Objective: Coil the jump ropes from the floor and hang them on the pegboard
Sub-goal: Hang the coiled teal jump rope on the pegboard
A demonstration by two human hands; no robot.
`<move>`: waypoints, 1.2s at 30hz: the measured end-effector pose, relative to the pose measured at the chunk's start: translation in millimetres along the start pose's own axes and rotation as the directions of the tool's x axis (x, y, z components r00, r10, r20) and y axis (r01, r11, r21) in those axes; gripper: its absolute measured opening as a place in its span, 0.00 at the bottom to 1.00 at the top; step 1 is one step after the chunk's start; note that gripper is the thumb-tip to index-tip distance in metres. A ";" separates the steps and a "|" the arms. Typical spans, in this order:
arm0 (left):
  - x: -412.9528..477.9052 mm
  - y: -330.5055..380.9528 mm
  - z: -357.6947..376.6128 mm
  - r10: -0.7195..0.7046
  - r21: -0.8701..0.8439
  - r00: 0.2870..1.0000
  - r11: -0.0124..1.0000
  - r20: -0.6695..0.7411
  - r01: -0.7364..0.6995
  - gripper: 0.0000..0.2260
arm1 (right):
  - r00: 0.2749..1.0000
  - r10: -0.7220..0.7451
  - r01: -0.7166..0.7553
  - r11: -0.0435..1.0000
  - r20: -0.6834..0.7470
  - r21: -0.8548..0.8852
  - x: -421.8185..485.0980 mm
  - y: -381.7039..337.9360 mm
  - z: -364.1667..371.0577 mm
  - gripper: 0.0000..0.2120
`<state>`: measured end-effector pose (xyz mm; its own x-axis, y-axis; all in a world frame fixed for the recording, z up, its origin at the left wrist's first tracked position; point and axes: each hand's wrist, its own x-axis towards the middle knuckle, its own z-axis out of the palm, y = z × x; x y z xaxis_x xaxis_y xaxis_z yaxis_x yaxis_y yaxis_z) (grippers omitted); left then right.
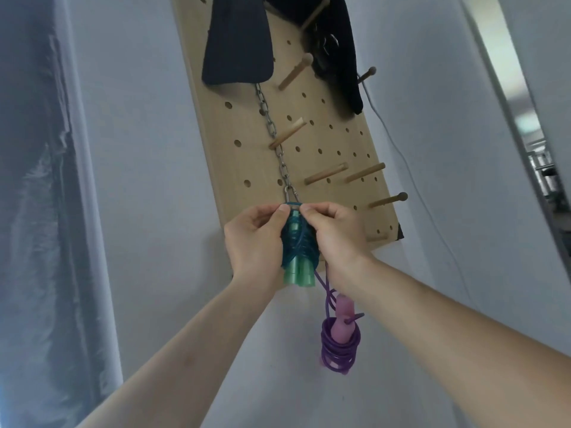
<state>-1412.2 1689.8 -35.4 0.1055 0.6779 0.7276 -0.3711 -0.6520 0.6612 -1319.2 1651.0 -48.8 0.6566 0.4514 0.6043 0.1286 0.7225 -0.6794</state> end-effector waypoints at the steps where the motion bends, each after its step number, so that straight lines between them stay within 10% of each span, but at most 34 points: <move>1: 2.3 -0.7 0.7 0.000 -0.001 1.000 1.000 -0.001 0.000 0.02 | 1.000 0.004 -0.004 1.000 -0.007 0.005 1.3 -0.9 0.7 0.05; 17: 22.6 -7.8 -10.7 -0.071 0.086 0.985 0.995 0.159 0.058 0.02 | 0.928 0.130 -0.146 0.989 0.350 0.020 28.1 8.3 -24.3 0.05; 36: 38.6 -10.7 -39.4 -0.033 0.330 0.974 0.943 0.222 -0.043 0.06 | 0.959 -0.143 0.220 0.920 0.244 -0.323 21.4 27.4 -12.8 0.10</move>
<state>-1440.5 1736.3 -21.5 0.3200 0.6067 0.7277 -0.0501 -0.7562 0.6525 -1292.1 1673.8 -59.9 0.4301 0.4570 0.7785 0.5029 0.5949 -0.6271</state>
